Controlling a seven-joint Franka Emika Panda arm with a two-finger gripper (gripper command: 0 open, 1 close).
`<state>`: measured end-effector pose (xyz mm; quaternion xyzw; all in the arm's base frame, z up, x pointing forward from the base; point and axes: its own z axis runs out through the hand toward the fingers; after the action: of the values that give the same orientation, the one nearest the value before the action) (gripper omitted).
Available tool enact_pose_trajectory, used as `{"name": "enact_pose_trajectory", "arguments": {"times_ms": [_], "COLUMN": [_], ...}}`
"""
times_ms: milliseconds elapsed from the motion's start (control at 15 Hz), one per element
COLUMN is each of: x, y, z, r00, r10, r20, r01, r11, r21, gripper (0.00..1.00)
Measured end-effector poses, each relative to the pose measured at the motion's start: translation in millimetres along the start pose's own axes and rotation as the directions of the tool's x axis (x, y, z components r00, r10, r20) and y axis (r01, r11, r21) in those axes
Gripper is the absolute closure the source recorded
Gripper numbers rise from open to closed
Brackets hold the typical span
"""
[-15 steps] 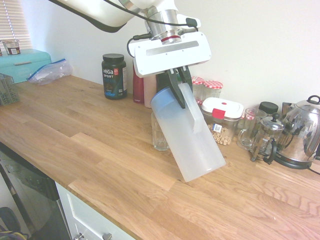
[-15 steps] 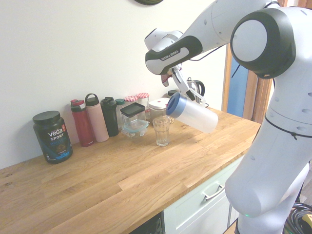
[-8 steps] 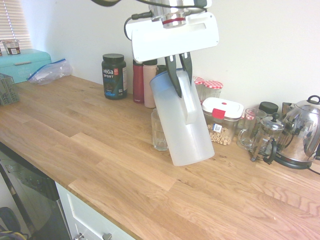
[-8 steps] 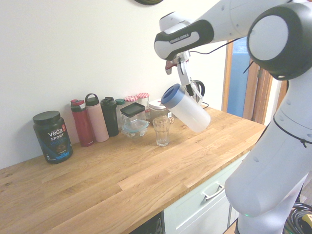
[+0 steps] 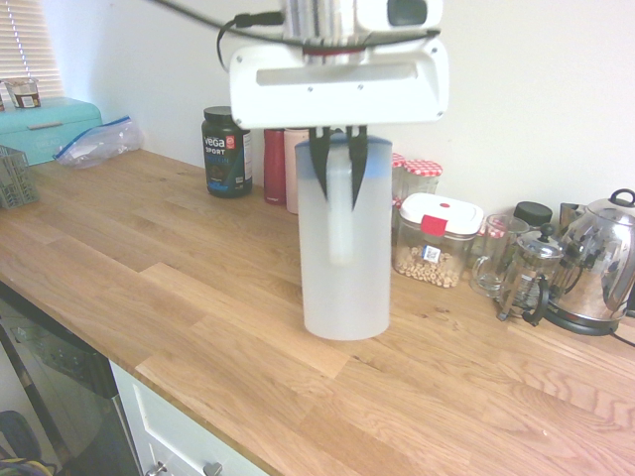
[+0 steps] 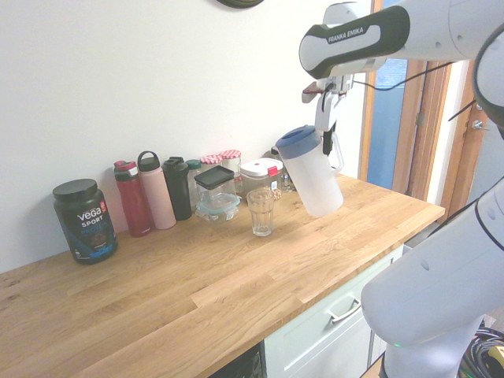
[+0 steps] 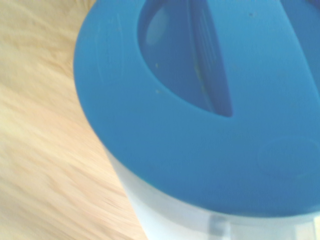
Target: Pour me some water
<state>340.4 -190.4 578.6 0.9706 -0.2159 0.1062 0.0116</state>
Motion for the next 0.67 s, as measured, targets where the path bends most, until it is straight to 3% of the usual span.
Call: {"name": "enact_pose_trajectory", "arguments": {"times_ms": [333, 667], "x": [-67, -112], "y": [-13, -66], "z": [9, 3], "r00": [0.975, 0.907], "r10": [0.206, 0.363], "r20": [-0.083, -0.215], "r01": [-0.198, -0.332], "r11": [0.976, 0.929], "r21": [0.089, 0.165], "gripper": [1.00, 1.00]}}
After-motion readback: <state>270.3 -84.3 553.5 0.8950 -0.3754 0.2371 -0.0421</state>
